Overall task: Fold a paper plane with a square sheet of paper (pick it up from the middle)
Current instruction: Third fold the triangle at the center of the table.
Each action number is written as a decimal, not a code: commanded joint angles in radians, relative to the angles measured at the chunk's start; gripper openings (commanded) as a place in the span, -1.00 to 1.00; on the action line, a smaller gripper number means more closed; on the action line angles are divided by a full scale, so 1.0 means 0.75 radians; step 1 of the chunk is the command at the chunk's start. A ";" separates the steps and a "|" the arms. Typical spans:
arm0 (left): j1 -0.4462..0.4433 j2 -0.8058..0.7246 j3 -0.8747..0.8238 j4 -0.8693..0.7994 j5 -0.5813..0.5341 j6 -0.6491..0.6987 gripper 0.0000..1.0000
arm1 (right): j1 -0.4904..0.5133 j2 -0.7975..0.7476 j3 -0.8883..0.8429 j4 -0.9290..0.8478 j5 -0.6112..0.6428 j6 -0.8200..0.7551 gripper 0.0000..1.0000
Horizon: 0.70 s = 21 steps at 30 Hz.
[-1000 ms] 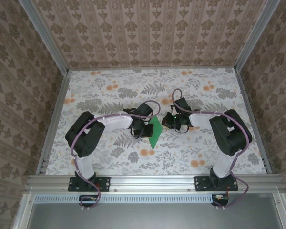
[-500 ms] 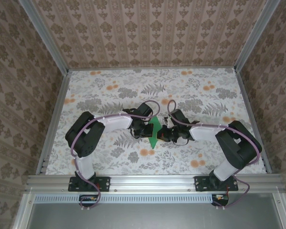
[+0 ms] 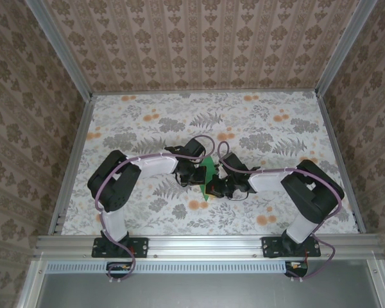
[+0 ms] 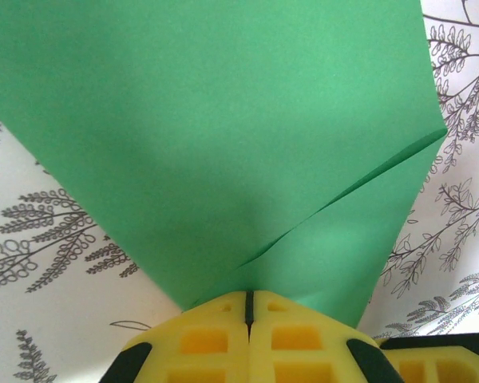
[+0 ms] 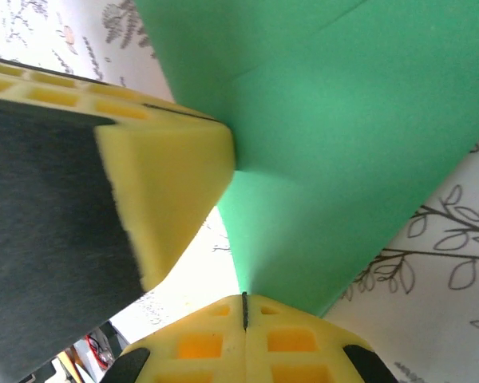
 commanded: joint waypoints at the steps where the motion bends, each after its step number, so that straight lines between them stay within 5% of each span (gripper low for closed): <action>1: 0.004 0.109 -0.099 -0.145 -0.140 -0.029 -1.00 | 0.010 0.027 0.003 -0.042 -0.016 -0.004 -0.94; 8: 0.004 0.105 -0.102 -0.147 -0.140 -0.028 -1.00 | 0.012 0.004 -0.015 -0.193 0.000 -0.092 -0.94; 21: 0.004 0.111 -0.099 -0.142 -0.134 -0.034 -1.00 | 0.059 -0.015 0.016 -0.075 -0.031 -0.043 -0.93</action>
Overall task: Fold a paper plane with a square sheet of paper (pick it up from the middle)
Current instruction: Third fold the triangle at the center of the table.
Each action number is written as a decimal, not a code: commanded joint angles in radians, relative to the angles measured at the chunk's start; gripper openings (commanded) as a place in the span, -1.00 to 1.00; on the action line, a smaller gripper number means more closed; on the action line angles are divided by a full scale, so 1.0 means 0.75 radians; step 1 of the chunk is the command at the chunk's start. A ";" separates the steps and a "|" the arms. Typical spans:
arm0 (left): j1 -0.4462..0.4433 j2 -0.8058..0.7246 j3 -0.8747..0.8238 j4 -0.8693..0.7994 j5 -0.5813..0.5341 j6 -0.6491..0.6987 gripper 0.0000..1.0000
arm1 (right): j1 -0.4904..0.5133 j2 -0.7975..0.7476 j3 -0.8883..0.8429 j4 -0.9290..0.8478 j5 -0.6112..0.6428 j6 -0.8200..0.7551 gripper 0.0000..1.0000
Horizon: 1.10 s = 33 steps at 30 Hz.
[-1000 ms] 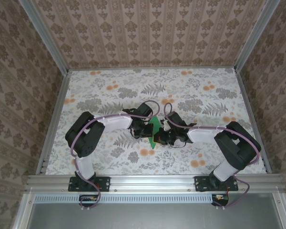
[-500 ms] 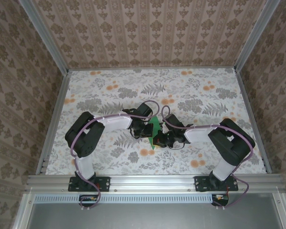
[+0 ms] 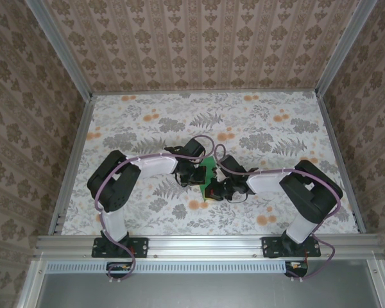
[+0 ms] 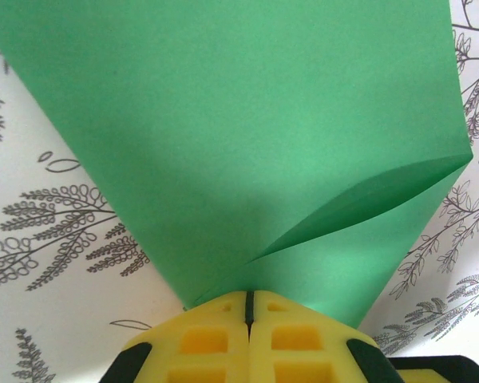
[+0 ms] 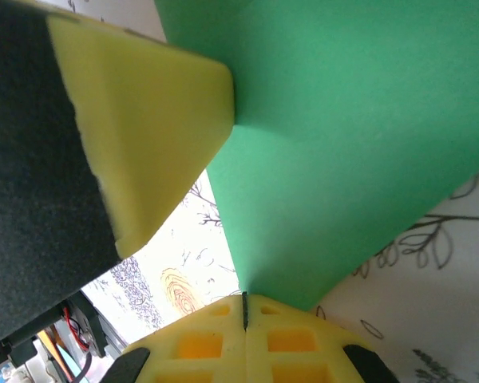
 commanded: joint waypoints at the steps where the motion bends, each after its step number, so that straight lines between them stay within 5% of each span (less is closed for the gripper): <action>1: 0.003 0.116 -0.091 -0.153 -0.137 -0.018 -1.00 | 0.014 -0.021 0.003 -0.038 -0.016 0.014 -0.93; 13: 0.003 0.110 -0.089 -0.157 -0.141 -0.013 -1.00 | 0.025 -0.037 -0.044 -0.230 0.039 -0.074 -0.94; 20: 0.004 0.090 -0.073 -0.144 -0.130 0.029 -1.00 | -0.004 -0.156 0.043 -0.140 0.121 -0.045 -0.94; 33: 0.049 0.085 0.009 -0.135 -0.134 0.348 -1.00 | -0.185 -0.024 0.108 -0.050 0.124 -0.012 -0.95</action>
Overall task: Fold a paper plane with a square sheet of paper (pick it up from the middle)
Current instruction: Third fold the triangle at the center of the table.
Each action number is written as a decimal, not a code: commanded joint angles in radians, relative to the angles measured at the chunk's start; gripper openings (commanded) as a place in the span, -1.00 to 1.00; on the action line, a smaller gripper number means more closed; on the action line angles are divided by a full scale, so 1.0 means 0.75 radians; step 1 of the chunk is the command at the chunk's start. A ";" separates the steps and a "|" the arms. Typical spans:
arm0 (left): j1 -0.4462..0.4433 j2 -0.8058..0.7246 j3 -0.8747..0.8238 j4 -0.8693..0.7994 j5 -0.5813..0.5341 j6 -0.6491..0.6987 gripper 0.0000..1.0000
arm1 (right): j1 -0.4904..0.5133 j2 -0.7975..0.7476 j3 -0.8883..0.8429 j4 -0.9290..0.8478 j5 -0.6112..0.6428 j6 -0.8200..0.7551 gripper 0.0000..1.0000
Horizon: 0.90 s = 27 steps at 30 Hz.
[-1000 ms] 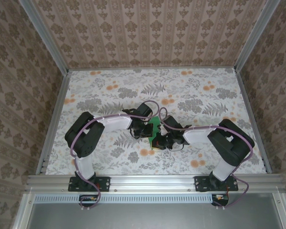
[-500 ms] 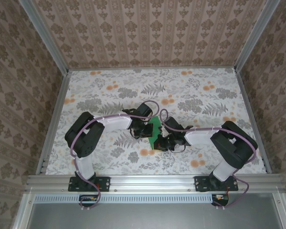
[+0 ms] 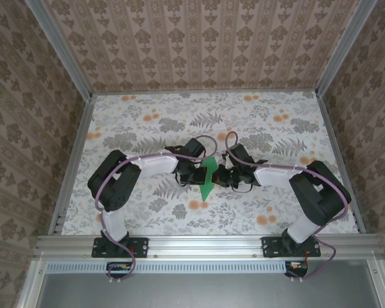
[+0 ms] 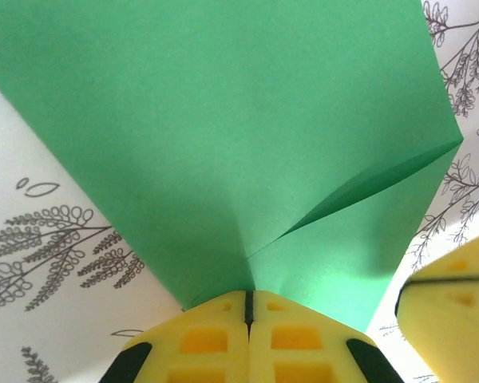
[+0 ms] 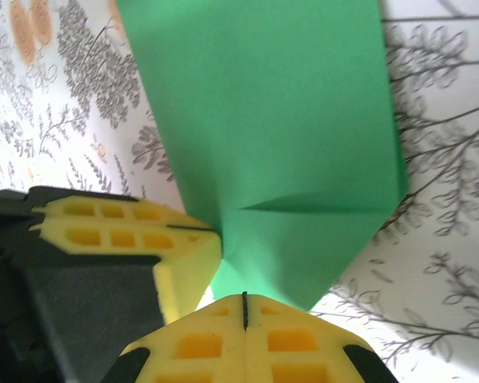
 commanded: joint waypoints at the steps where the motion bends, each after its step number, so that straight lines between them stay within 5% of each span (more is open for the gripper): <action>1: 0.054 0.080 -0.006 -0.113 -0.119 0.173 -1.00 | -0.006 0.054 0.052 0.028 -0.005 0.011 -0.95; 10: 0.067 0.011 -0.005 -0.068 -0.001 0.191 -1.00 | -0.008 0.166 0.093 0.059 -0.025 0.030 -0.95; 20: 0.060 -0.267 -0.174 0.152 0.073 -0.185 -0.86 | -0.008 0.181 0.087 0.055 -0.014 0.042 -0.95; 27: -0.010 -0.346 -0.355 0.368 0.150 -0.362 -0.93 | -0.008 0.185 0.087 0.062 -0.025 0.046 -0.95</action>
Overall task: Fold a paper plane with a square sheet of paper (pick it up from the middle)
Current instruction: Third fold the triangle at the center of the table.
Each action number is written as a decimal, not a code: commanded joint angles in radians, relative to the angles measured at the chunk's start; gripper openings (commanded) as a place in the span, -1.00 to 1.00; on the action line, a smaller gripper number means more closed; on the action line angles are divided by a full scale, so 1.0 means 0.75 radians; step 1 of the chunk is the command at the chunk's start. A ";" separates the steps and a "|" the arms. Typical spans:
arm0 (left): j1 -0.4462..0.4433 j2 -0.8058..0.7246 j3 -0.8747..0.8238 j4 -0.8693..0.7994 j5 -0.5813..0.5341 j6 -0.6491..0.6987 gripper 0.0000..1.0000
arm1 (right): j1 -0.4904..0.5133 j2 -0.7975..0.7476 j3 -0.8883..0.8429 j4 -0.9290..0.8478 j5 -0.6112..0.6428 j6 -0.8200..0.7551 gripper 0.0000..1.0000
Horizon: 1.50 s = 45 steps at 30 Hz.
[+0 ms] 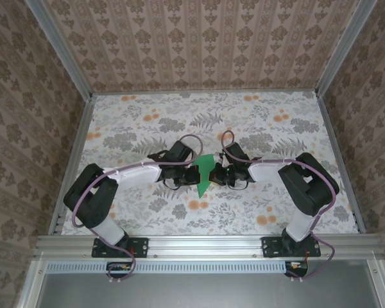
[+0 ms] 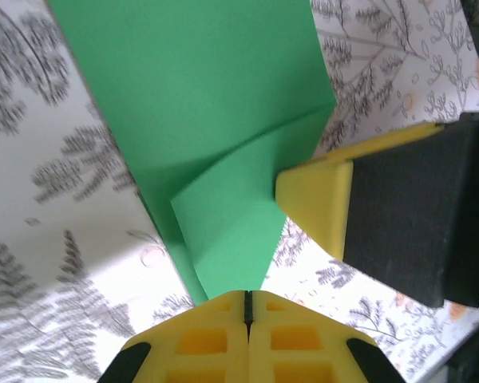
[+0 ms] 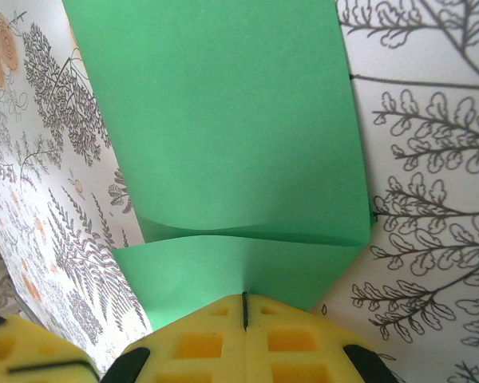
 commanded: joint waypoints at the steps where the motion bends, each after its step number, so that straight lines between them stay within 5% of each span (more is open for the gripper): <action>1: -0.041 -0.010 -0.064 0.144 0.076 -0.137 -0.94 | -0.004 0.033 0.010 0.014 -0.018 0.024 -0.95; 31: -0.110 0.106 -0.147 0.074 -0.103 -0.151 -1.00 | 0.104 0.034 -0.034 0.106 -0.118 -0.056 -0.95; 45: -0.117 0.070 -0.217 0.037 -0.114 -0.217 -1.00 | 0.031 0.107 0.026 -0.026 -0.039 -0.156 -0.95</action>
